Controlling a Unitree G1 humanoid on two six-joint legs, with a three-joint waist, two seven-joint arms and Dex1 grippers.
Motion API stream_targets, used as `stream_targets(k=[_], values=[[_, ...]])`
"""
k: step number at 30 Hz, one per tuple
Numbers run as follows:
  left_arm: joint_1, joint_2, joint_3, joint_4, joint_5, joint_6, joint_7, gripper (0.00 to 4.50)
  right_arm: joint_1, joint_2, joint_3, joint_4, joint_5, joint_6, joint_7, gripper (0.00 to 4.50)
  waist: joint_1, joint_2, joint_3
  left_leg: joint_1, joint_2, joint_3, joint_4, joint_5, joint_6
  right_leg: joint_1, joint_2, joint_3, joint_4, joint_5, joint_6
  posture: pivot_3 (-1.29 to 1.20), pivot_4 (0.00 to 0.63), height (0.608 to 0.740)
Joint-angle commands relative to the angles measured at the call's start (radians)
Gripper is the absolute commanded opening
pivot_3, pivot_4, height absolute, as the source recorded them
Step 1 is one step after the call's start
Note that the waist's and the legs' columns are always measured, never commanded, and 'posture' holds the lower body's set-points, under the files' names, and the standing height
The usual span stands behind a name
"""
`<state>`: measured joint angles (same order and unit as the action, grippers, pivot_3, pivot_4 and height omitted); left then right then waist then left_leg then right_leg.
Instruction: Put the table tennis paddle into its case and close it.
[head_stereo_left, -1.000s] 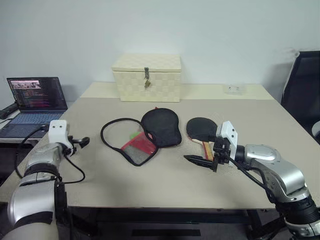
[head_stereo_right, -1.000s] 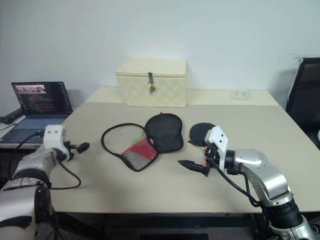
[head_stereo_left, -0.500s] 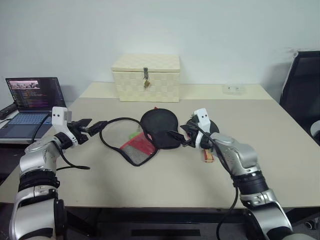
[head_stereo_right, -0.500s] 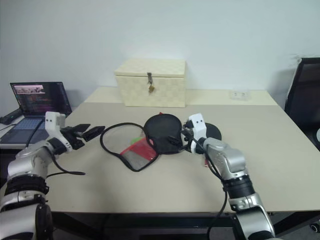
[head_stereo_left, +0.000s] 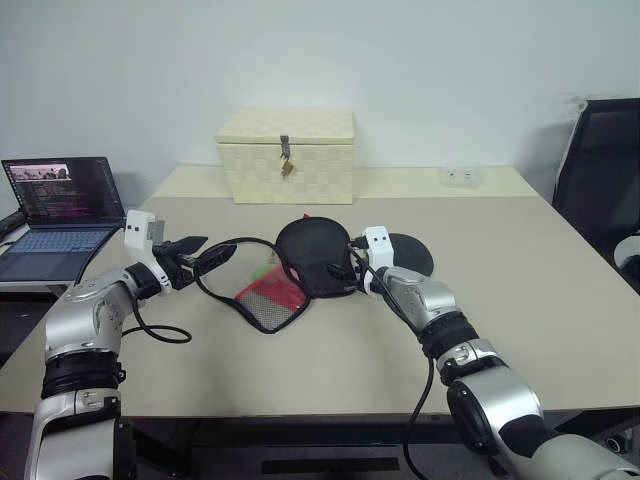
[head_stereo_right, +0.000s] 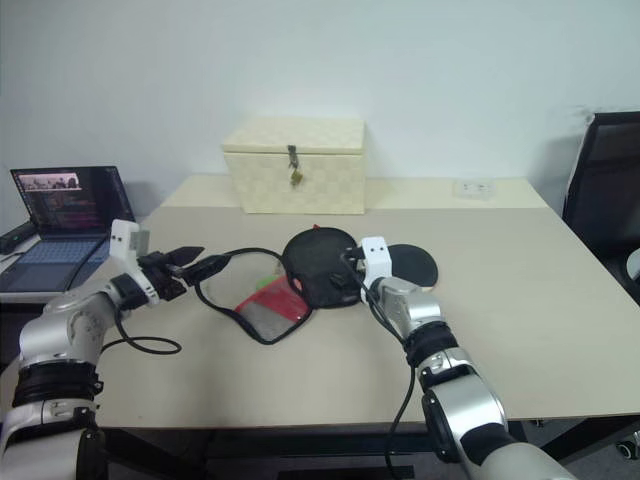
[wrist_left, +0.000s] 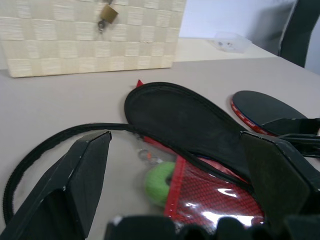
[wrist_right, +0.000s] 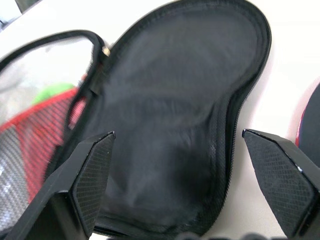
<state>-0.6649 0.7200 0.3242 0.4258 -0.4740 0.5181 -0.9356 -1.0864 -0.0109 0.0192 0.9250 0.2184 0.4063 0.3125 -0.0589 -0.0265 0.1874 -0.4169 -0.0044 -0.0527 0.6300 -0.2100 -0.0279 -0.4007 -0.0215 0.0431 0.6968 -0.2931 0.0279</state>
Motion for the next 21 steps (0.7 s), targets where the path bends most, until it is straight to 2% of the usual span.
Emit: stream_targets(k=[1,7,13,17,21], values=[[0.037,0.03,0.03,-0.113,-0.075,0.06,-0.055,4.46,-0.059,0.012,-0.027,0.106,-0.031,-0.084,-0.038,4.5,-0.001,0.0,0.0,0.0,0.0,0.0,0.0,0.0,0.0,0.0,0.0,0.0,0.0,0.0,0.0,0.0,0.15,0.74],[0.085,0.048,0.031,-0.172,-0.1,0.096,-0.058,4.46,-0.095,0.035,-0.064,0.195,-0.032,-0.093,-0.015,4.5,-0.002,0.0,0.0,0.0,0.001,0.001,0.0,0.0,-0.001,-0.002,0.0,0.001,0.001,0.0,0.0,0.0,0.15,0.74],[0.1,0.05,0.03,-0.192,-0.106,0.107,-0.054,4.46,-0.098,0.091,-0.111,0.181,0.015,-0.01,0.077,4.5,-0.002,0.0,0.0,0.0,0.001,0.001,0.0,0.0,-0.001,-0.002,0.0,0.0,0.001,0.0,0.0,0.0,0.15,0.74],[0.102,0.05,0.028,-0.197,-0.106,0.108,-0.05,4.5,-0.096,0.101,-0.137,0.177,0.021,-0.003,0.066,3.59,-0.004,0.0,0.0,0.0,0.002,0.001,0.0,0.0,-0.001,-0.002,0.0,0.0,0.001,0.0,-0.001,0.0,0.15,0.74],[0.108,0.047,0.023,-0.207,-0.109,0.108,-0.044,4.5,-0.094,0.108,-0.171,0.18,0.034,0.004,0.036,2.14,-0.005,0.0,0.0,0.0,0.002,0.002,-0.001,0.0,-0.001,-0.003,0.0,0.0,0.001,0.0,-0.001,0.0,0.15,0.74]])
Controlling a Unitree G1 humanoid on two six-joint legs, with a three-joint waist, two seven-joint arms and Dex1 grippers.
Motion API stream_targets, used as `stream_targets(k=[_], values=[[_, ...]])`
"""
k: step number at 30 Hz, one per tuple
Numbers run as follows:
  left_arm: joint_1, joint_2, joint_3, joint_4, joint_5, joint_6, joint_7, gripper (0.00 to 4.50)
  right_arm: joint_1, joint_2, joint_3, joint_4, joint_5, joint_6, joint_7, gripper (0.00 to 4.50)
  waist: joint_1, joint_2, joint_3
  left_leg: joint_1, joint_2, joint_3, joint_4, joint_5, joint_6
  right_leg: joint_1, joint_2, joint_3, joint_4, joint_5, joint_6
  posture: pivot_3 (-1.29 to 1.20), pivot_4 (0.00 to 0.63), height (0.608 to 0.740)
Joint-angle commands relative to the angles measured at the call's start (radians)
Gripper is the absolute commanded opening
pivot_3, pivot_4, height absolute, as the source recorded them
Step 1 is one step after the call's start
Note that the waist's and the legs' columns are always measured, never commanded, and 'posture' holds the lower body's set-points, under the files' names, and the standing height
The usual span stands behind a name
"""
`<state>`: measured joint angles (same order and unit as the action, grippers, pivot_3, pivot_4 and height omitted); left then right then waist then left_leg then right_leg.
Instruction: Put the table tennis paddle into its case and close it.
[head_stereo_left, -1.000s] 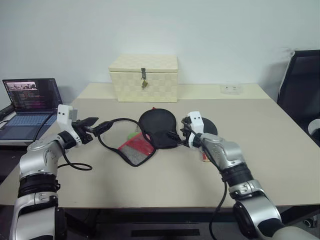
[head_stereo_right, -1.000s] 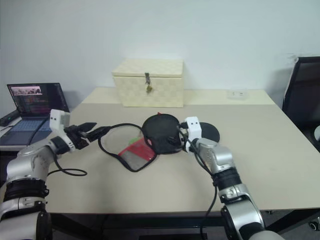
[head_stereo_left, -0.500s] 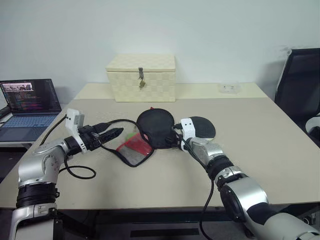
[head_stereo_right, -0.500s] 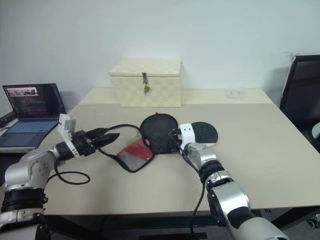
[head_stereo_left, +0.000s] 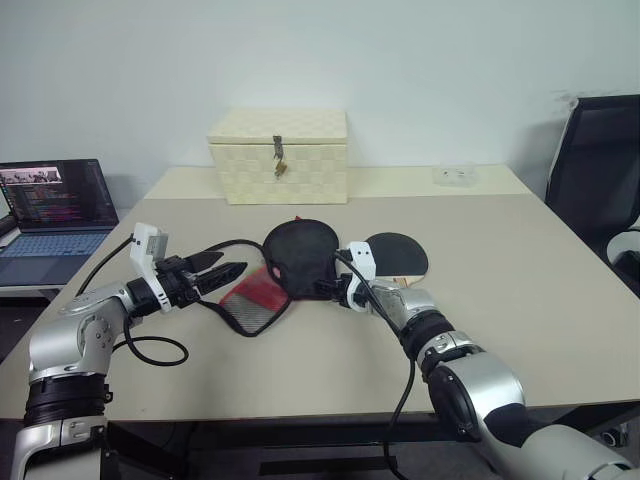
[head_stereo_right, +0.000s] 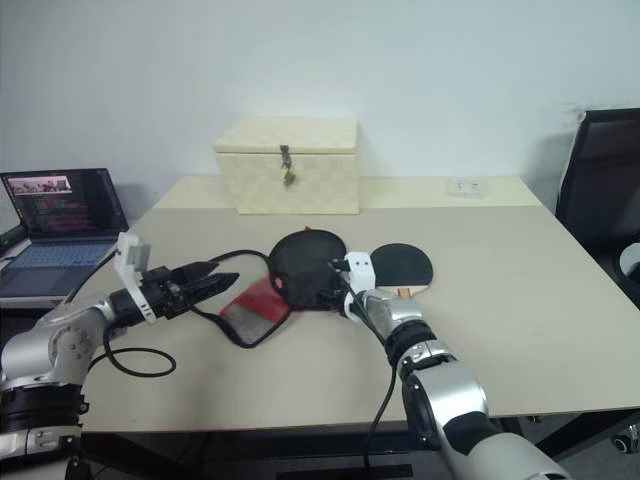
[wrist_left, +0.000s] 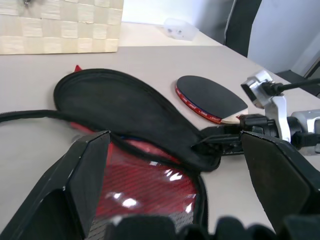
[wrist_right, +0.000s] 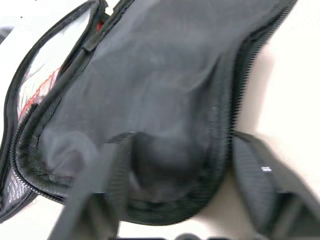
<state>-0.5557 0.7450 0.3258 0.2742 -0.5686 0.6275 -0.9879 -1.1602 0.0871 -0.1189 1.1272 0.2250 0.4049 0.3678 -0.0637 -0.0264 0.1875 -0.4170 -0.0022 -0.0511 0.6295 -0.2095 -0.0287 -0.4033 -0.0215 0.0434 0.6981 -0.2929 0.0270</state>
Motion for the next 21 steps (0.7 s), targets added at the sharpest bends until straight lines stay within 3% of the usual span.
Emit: stream_targets(k=[1,6,14,21], values=[[0.0,0.021,0.019,-0.06,-0.015,0.0,0.011,4.5,-0.018,0.012,-0.042,-0.022,0.03,0.004,-0.03,1.79,0.0,0.0,0.0,0.0,0.0,0.0,0.0,0.0,0.0,0.0,0.0,0.0,0.0,0.0,0.0,0.0,0.15,0.74],[0.003,0.015,0.012,-0.079,-0.021,0.009,0.021,4.5,-0.016,0.024,-0.078,-0.042,0.049,0.005,-0.074,0.04,0.001,0.0,0.0,0.0,0.0,0.0,0.0,0.0,0.0,0.0,0.0,0.0,0.0,0.0,0.0,0.0,0.15,0.74],[-0.03,0.005,-0.014,-0.085,-0.021,0.021,0.024,4.5,0.018,0.018,-0.135,-0.181,0.103,0.055,-0.159,0.01,0.001,0.0,0.0,-0.001,0.0,0.0,0.0,0.0,0.0,0.0,0.0,0.0,0.0,0.0,0.0,0.0,0.15,0.74],[-0.083,-0.009,-0.05,-0.07,-0.019,0.016,0.012,4.5,0.198,-0.025,-0.166,-0.612,0.169,0.306,-0.286,0.01,0.009,0.0,0.0,-0.002,-0.001,-0.001,0.0,0.0,0.0,0.0,-0.001,-0.001,-0.001,0.0,0.0,0.0,0.15,0.74]])
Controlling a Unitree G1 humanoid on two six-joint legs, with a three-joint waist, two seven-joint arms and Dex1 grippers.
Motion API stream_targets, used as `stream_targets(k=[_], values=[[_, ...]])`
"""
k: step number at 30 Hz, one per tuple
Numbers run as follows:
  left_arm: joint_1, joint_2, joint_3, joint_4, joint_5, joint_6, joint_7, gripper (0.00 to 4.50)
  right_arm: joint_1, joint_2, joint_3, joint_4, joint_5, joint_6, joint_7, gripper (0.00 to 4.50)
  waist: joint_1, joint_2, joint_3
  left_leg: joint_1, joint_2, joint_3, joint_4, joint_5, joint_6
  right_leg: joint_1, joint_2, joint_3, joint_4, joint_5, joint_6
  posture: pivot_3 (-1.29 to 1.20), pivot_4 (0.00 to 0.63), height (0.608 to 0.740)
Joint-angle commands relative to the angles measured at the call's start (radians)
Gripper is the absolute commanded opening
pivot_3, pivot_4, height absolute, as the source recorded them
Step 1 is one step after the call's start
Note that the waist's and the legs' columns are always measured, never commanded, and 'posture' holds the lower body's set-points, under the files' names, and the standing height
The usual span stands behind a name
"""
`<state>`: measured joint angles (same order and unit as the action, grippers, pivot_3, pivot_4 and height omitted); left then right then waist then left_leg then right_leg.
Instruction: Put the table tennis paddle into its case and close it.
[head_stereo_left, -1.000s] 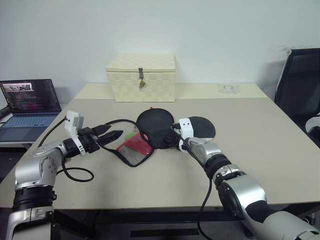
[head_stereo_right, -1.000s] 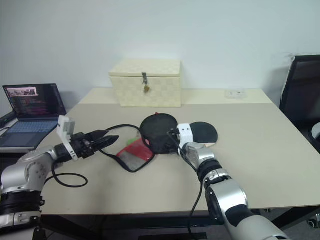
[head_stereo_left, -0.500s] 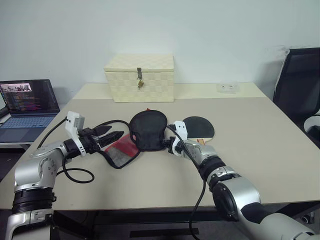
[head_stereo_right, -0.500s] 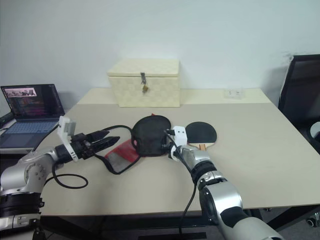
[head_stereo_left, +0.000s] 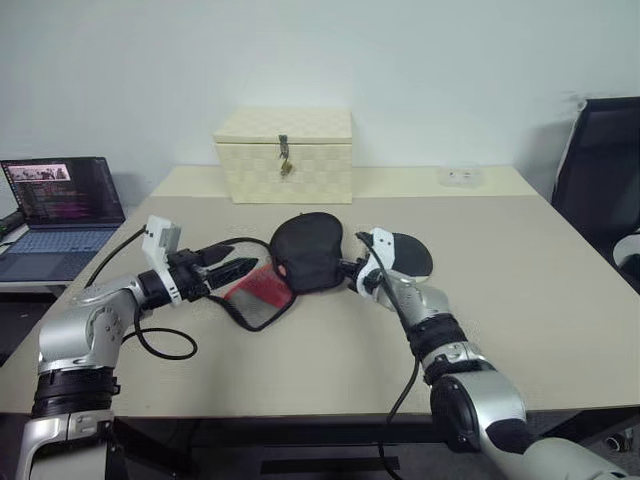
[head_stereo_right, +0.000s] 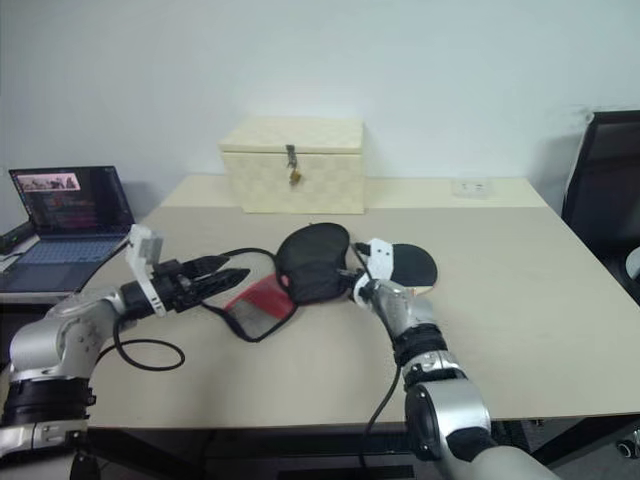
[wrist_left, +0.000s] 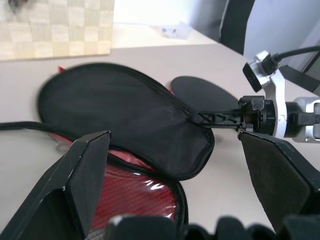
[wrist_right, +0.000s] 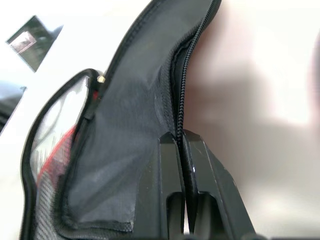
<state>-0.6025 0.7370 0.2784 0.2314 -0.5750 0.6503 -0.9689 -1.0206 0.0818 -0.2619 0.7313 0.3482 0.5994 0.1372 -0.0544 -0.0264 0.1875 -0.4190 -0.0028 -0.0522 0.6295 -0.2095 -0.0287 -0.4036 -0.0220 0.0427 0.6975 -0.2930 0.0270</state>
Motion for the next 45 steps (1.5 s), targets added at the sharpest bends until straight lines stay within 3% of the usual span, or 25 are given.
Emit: stream_targets(k=[1,5,10,19,23,33,38,45], values=[[-0.042,-0.003,-0.007,-0.025,-0.013,-0.006,-0.01,4.5,0.091,-0.022,-0.023,-0.289,0.056,0.156,-0.072,0.01,0.001,0.0,0.0,0.0,0.0,0.0,0.0,0.0,0.0,0.0,0.0,0.0,0.0,0.0,0.0,0.0,0.15,0.74],[-0.071,-0.012,-0.03,-0.005,-0.004,-0.013,-0.022,4.5,0.243,-0.013,-0.019,-0.592,0.104,0.337,-0.144,0.01,0.001,0.0,0.0,-0.002,0.0,0.0,0.0,0.0,0.0,-0.001,0.0,0.0,0.0,0.0,0.0,0.0,0.15,0.74],[-0.106,-0.016,-0.053,0.04,0.014,-0.033,-0.04,4.5,0.364,0.077,-0.011,-0.818,0.154,0.469,-0.24,0.01,-0.006,0.0,0.0,-0.001,0.001,0.0,0.0,0.0,0.0,-0.001,0.001,0.0,0.0,0.0,0.0,0.0,0.15,0.74],[-0.131,-0.019,-0.068,0.09,0.035,-0.062,-0.06,4.5,0.352,0.145,0.086,-0.749,0.152,0.397,-0.263,0.01,-0.007,0.0,0.0,-0.001,0.001,0.001,0.0,0.0,0.0,-0.001,0.002,0.001,0.0,0.0,0.0,0.0,0.15,0.74],[-0.124,-0.015,-0.064,0.091,0.038,-0.069,-0.06,4.5,0.345,0.107,0.139,-0.725,0.143,0.355,-0.233,0.98,-0.007,0.0,0.0,-0.001,0.001,0.001,0.0,0.0,0.0,-0.001,0.002,0.001,0.0,0.0,0.0,0.0,0.15,0.74],[-0.098,-0.002,-0.046,0.09,0.045,-0.081,-0.06,4.5,0.364,-0.141,0.209,-0.95,0.126,0.469,-0.135,4.46,-0.002,0.0,0.0,-0.002,0.0,0.0,0.0,0.0,0.0,-0.001,0.002,0.0,-0.001,0.0,0.0,0.0,0.15,0.74],[-0.097,-0.008,-0.052,0.101,0.049,-0.096,-0.06,4.5,0.395,-0.225,0.171,-0.993,0.082,0.498,-0.157,4.49,-0.001,0.0,0.0,-0.002,0.0,0.0,0.0,0.0,0.0,-0.001,0.001,0.0,-0.001,0.0,0.0,0.0,0.15,0.74],[-0.116,-0.019,-0.071,0.131,0.059,-0.12,-0.069,4.5,0.435,-0.19,0.156,-0.868,0.006,0.447,-0.208,4.49,-0.003,0.0,0.0,-0.002,0.0,0.001,0.0,0.0,0.0,-0.001,0.002,0.001,-0.001,0.0,0.0,0.0,0.15,0.74]])
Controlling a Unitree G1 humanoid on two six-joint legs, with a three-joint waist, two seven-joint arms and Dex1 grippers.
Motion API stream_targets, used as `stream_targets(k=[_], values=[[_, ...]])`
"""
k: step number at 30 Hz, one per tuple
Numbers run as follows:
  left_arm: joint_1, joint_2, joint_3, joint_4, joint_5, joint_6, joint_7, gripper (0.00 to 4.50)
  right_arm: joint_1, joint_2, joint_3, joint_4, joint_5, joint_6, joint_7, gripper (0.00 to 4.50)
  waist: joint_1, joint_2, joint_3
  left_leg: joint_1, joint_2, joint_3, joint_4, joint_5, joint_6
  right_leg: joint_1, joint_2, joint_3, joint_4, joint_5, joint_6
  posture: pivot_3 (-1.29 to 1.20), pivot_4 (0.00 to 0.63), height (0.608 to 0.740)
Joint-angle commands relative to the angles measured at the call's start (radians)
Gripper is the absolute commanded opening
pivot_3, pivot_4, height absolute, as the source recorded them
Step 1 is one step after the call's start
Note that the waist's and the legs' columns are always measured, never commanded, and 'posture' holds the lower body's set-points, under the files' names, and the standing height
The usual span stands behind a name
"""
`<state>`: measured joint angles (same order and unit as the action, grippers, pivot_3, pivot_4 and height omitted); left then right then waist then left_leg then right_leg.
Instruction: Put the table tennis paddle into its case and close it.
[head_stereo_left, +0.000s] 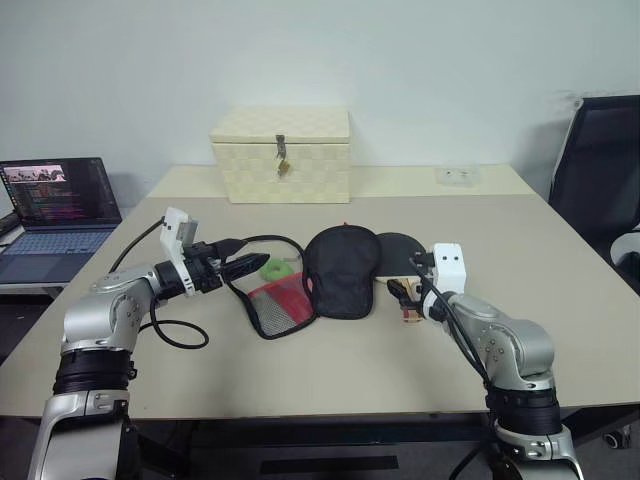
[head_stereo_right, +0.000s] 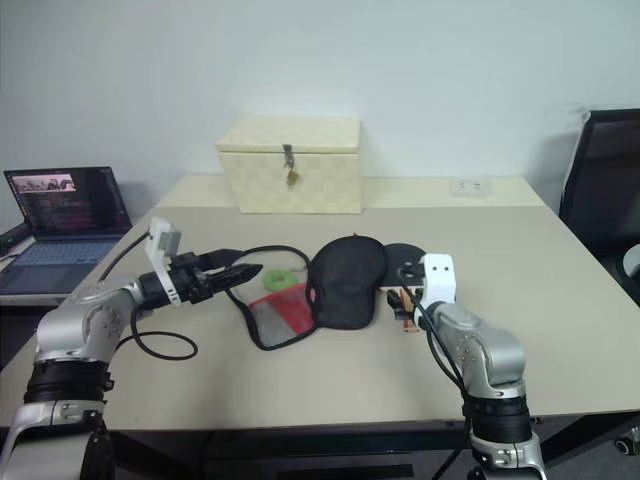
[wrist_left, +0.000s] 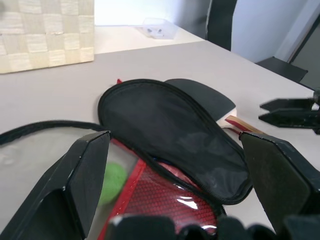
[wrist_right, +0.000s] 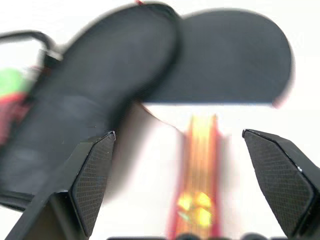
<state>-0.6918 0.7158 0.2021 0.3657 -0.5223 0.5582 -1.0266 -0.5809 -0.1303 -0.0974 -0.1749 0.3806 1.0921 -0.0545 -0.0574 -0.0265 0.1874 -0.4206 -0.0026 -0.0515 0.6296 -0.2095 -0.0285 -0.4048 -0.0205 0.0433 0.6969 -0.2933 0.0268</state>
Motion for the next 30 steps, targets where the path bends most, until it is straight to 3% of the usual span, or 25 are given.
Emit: stream_targets(k=[1,12,15,22,24,30], values=[[-0.029,0.001,0.005,-0.001,0.008,-0.029,-0.013,4.5,-0.006,0.026,-0.01,0.055,-0.034,-0.055,-0.016,4.49,0.0,0.0,0.0,0.0,0.0,0.0,0.0,0.0,0.0,0.0,0.0,0.0,0.0,0.0,0.0,0.0,0.15,0.74],[-0.021,0.001,0.015,-0.002,0.016,-0.039,-0.018,4.5,-0.096,-0.005,0.039,0.346,-0.166,-0.238,0.029,4.49,0.0,0.0,0.0,0.0,-0.001,0.0,0.001,0.0,0.0,0.0,0.001,0.0,0.001,0.0,0.0,0.0,0.15,0.74],[-0.015,0.001,0.019,-0.008,0.014,-0.039,-0.015,4.5,-0.11,-0.028,0.061,0.396,-0.199,-0.262,0.049,3.9,0.0,0.0,0.0,0.001,-0.001,0.0,0.001,0.0,0.0,0.001,0.001,0.0,0.001,0.0,0.0,0.0,0.15,0.74],[-0.006,0.006,0.027,-0.014,0.013,-0.042,-0.009,4.5,-0.135,-0.068,0.084,0.458,-0.227,-0.268,0.088,1.54,0.0,-0.001,-0.001,0.007,-0.001,-0.001,0.002,0.001,0.001,0.008,0.001,-0.001,0.001,0.0,0.0,0.0,0.15,0.74],[-0.005,0.006,0.027,-0.014,0.013,-0.043,-0.008,4.5,-0.148,-0.074,0.081,0.475,-0.229,-0.272,0.096,1.09,0.003,-0.001,-0.001,0.009,-0.002,-0.001,0.002,0.001,0.001,0.011,0.001,-0.001,0.0,0.0,0.001,0.0,0.15,0.74],[-0.005,0.008,0.027,-0.016,0.014,-0.044,-0.007,4.5,-0.208,-0.106,0.028,0.541,-0.231,-0.299,0.076,1.09,0.01,-0.001,-0.001,0.013,-0.003,-0.002,0.002,0.001,0.001,0.016,0.0,-0.002,-0.001,0.0,0.001,0.0,0.15,0.74]])
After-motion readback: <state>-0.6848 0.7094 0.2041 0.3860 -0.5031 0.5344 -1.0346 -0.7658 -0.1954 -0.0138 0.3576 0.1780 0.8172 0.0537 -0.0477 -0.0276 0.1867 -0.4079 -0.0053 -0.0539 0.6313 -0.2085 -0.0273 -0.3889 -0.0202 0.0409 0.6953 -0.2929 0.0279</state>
